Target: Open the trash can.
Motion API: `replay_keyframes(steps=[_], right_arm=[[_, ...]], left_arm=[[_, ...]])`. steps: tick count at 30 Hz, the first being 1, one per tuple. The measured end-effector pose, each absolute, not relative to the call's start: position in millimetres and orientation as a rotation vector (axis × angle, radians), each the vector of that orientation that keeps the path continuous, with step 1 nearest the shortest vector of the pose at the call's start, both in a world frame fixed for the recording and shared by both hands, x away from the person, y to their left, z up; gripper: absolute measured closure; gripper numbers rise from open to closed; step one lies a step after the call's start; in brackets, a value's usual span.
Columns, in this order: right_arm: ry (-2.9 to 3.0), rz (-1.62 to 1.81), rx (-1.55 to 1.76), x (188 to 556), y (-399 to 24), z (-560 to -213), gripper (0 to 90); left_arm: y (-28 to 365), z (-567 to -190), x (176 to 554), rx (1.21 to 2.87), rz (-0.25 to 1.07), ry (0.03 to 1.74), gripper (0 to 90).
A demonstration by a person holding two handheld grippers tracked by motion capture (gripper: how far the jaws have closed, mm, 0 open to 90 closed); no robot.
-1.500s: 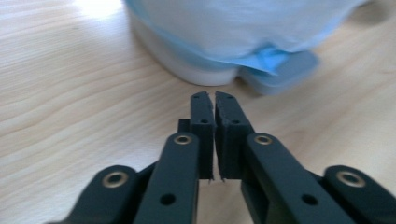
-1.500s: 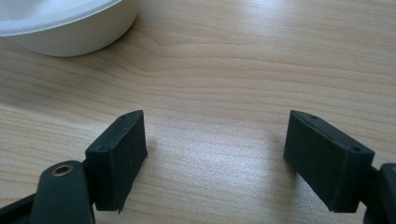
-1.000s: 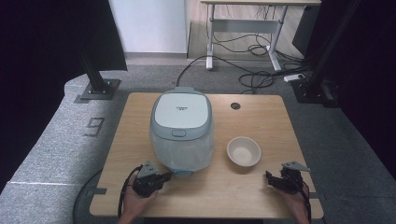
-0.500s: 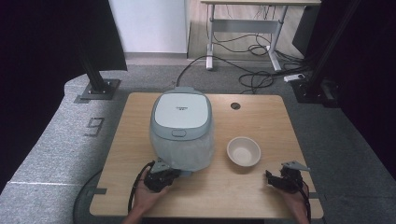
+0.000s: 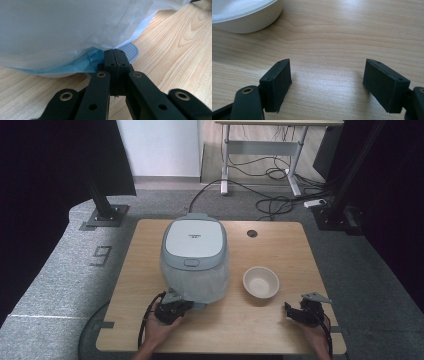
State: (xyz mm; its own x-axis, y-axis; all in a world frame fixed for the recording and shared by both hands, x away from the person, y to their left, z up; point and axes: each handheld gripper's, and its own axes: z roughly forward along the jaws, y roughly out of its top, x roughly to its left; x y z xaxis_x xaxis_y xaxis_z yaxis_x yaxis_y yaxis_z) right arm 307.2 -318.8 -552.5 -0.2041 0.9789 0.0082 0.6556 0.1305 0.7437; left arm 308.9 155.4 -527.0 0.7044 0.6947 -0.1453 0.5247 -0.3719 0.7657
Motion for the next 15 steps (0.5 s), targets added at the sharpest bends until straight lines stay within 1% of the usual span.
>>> replay_keyframes(steps=[9, 15], right_arm=[[1.921, 0.865, 1.568, 306.7, -318.7, -552.6, 21.9], [1.920, 0.864, 1.569, 306.7, -318.6, -552.6, 21.9]], left_arm=[[155.0, -529.1, 308.4, 2.056, 0.245, 0.945, 90.0], [151.0, -529.8, 304.7, 2.076, 0.294, 0.940, 90.0]])
